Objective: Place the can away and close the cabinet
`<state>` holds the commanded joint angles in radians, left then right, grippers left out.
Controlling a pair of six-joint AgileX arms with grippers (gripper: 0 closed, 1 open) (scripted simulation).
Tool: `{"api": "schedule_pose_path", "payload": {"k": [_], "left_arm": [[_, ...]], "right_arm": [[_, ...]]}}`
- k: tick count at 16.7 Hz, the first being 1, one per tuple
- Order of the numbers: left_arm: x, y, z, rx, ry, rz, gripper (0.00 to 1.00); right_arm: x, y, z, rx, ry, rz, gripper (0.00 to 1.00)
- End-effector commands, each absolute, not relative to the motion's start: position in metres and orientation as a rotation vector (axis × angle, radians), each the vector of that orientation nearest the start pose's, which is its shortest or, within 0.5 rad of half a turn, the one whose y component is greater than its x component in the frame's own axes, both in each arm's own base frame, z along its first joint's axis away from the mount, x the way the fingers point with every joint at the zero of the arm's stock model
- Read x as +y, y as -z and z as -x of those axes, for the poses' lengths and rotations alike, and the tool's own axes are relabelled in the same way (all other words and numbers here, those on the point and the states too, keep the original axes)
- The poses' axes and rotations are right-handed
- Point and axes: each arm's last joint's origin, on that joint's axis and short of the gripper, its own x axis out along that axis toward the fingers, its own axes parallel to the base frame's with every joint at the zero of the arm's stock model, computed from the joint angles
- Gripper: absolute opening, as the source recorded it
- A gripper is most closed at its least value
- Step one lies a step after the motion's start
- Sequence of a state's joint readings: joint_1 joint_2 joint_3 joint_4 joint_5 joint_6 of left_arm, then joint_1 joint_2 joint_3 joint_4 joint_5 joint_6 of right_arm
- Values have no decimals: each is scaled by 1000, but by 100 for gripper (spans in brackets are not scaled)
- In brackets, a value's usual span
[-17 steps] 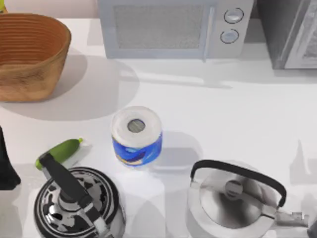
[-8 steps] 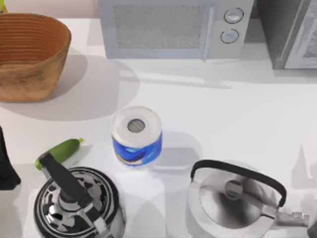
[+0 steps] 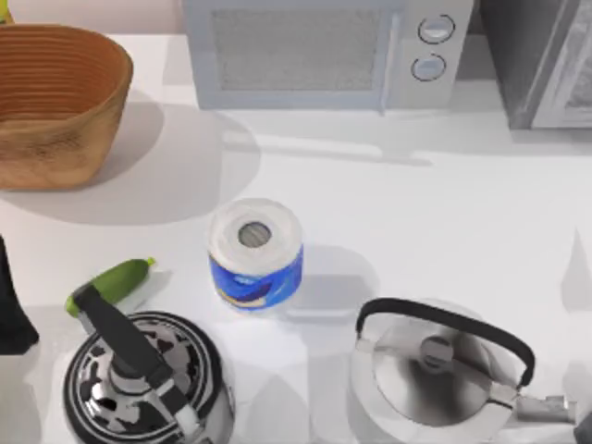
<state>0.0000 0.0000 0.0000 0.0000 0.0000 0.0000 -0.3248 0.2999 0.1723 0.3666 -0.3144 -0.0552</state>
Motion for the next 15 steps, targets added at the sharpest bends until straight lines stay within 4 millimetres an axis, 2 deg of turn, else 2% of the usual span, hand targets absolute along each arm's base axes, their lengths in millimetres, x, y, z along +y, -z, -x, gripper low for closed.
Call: {"api": "schedule_pose_path", "payload": {"k": [3,6,8,11,15], "left_arm": [[-1,-160,-106,0,0,0,100],[-1,-160,-106,0,0,0,100],[-1,-160,-106,0,0,0,100],[-1,-160,-106,0,0,0,100],[-1,-160,-106,0,0,0,100]], "right_arm": [[-57,-255,-128,-279,33,241,100],[-97,-258,-144,-240,38,284,100],[-127,-248,-151,-192,34,270,100],[-167,-217,-156,-101,24,181,100],[-197,-177,-154,-25,13,59,100]]}}
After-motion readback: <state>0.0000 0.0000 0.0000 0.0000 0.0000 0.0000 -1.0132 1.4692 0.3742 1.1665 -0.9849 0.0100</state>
